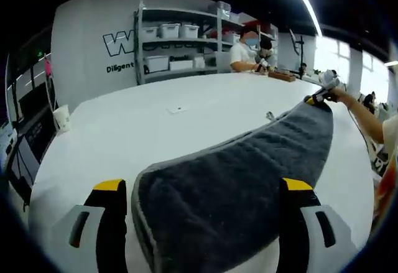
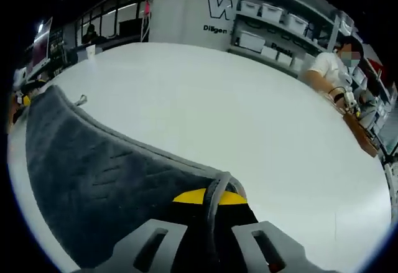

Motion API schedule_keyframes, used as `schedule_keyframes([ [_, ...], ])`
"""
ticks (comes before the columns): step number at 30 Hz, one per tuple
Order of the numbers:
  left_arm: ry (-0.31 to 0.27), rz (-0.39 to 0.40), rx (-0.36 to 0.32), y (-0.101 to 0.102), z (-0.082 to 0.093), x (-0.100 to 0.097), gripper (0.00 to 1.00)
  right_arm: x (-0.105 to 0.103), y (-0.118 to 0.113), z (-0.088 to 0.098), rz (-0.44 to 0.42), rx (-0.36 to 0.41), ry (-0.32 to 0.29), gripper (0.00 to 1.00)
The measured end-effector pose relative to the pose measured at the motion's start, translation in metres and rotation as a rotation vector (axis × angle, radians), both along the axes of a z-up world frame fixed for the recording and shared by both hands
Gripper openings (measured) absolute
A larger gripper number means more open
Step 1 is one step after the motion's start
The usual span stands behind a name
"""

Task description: Open the folded towel by lifting each exposed corner and separating the folded layers until the towel lies flat within the target outline without major curled edges

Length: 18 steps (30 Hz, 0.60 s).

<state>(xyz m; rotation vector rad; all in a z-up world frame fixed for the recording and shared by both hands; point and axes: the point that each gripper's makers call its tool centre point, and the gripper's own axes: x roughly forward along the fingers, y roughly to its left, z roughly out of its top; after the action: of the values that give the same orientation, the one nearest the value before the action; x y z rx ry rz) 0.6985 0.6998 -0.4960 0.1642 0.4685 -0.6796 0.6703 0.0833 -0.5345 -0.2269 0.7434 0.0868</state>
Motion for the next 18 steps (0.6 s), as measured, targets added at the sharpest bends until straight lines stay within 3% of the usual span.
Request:
schedule_keyframes([
  [10, 0.016, 0.022, -0.003, 0.005, -0.008, 0.007, 0.99, 0.033, -0.011, -0.001, -0.001, -0.05, 0.039, 0.0],
  [18, 0.023, 0.026, -0.004, 0.006, -0.011, 0.012, 0.99, 0.032, -0.014, 0.001, -0.026, -0.082, 0.029, 0.02],
])
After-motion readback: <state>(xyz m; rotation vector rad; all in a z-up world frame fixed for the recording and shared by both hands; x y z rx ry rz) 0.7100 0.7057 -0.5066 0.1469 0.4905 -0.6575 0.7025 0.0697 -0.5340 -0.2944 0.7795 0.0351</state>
